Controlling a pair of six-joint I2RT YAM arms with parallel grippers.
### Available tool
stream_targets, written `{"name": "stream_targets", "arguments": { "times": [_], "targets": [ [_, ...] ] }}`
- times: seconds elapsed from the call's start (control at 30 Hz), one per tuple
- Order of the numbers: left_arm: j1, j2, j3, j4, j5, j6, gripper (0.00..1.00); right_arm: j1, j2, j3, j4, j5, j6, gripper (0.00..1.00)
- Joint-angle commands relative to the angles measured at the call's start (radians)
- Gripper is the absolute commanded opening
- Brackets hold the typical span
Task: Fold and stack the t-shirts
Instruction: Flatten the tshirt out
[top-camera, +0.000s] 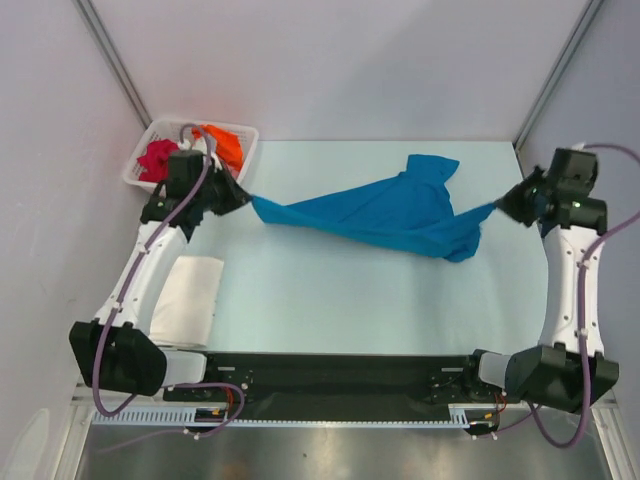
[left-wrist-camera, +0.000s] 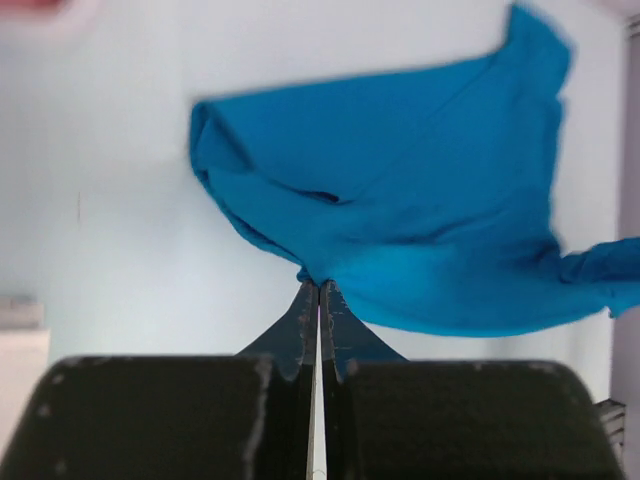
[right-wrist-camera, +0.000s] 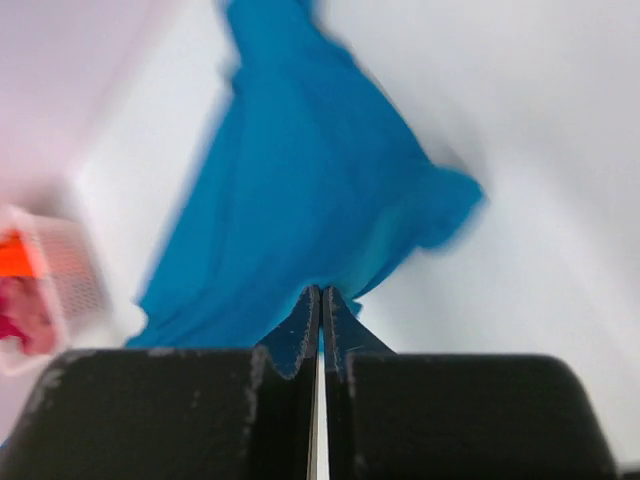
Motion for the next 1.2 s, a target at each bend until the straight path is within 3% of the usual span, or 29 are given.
{"name": "stream_targets", "arguments": {
  "times": [0.0, 0.3, 0.43, 0.5, 0.67, 0.8, 1.17],
  "targets": [
    [0.005, -0.025, 0.194, 0.042, 0.047, 0.065, 0.0, -0.007, -0.043, 0.217, -0.059, 0.017, -0.011, 0.0],
    [0.005, 0.139, 0.605, 0.071, 0.133, 0.045, 0.0, -0.007, 0.107, 0.796, 0.059, 0.032, -0.031, 0.0],
    [0.005, 0.201, 0.77, 0.183, 0.207, 0.01, 0.0, -0.007, 0.188, 0.943, 0.107, 0.061, -0.044, 0.0],
    [0.005, 0.189, 0.774, 0.325, 0.222, -0.026, 0.0, -0.007, 0.202, 1.013, 0.125, 0.084, -0.052, 0.0],
    [0.005, 0.101, 0.716, 0.51, 0.332, -0.136, 0.0, -0.01, -0.02, 0.772, 0.504, 0.093, -0.043, 0.0],
    [0.005, -0.005, 0.639, 0.613, 0.376, -0.156, 0.0, -0.012, -0.111, 0.739, 0.553, 0.099, -0.072, 0.0],
    [0.022, -0.302, 0.587, 0.547, 0.287, -0.092, 0.0, 0.006, -0.352, 0.771, 0.724, 0.099, -0.116, 0.0]
  ]
}}
